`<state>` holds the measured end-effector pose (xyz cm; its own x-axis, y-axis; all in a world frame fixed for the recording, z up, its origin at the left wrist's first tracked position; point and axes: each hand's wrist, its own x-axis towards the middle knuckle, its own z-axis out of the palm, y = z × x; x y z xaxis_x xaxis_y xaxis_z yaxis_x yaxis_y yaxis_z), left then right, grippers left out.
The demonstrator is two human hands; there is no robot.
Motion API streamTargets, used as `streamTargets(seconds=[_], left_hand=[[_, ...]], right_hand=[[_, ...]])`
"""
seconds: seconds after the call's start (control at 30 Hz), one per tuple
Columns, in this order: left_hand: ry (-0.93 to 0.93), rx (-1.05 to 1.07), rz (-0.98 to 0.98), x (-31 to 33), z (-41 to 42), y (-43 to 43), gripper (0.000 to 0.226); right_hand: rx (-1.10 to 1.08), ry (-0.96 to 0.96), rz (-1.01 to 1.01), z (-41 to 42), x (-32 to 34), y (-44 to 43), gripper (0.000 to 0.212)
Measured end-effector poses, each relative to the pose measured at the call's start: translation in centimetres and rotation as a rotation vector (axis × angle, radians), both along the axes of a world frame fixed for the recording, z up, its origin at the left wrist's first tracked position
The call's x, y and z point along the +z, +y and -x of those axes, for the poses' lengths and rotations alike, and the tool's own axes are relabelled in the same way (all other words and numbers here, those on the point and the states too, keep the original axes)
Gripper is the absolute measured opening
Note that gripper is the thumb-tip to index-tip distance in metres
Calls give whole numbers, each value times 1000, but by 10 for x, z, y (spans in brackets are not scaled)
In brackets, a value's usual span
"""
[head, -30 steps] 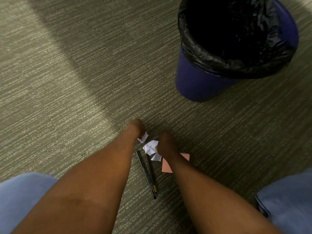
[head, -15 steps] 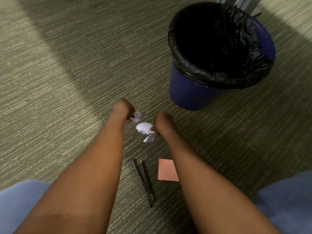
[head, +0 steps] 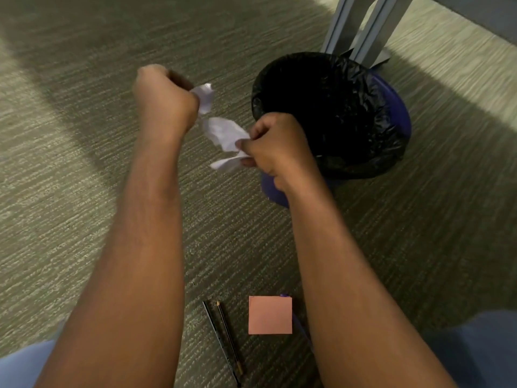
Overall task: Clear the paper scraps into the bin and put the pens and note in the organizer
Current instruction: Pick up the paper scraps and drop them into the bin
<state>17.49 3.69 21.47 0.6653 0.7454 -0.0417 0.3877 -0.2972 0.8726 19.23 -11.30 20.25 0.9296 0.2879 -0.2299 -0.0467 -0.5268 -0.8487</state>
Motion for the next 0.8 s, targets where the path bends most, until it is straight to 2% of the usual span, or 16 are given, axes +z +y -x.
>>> streamTargets(seconds=[0.13,0.27,0.4,0.53,0.67,0.8], left_hand=[[-96,-93,12,7,-17,-30,17],[-136,-141,-106,0,-30,-56,4],[-189,-231,-108,-6,-40,-76,5],[-211,-330,-132,-11,-44,-91,18],[-193,-432,-176,-14,-43,-97,21],[-231,-355,-185,-12,-43,-92,15]], right_hand=[[-114,-136,81,-25,22,-35,34],[-282,-199,78,-42,27,-70,31],[-413,-274,88,-46,15,-83,37],[-499,-339,73,-48,3,-85,41],[-499,-377,107,-48,2,-85,12],[-505,-434,80,-44,6,-82,4]])
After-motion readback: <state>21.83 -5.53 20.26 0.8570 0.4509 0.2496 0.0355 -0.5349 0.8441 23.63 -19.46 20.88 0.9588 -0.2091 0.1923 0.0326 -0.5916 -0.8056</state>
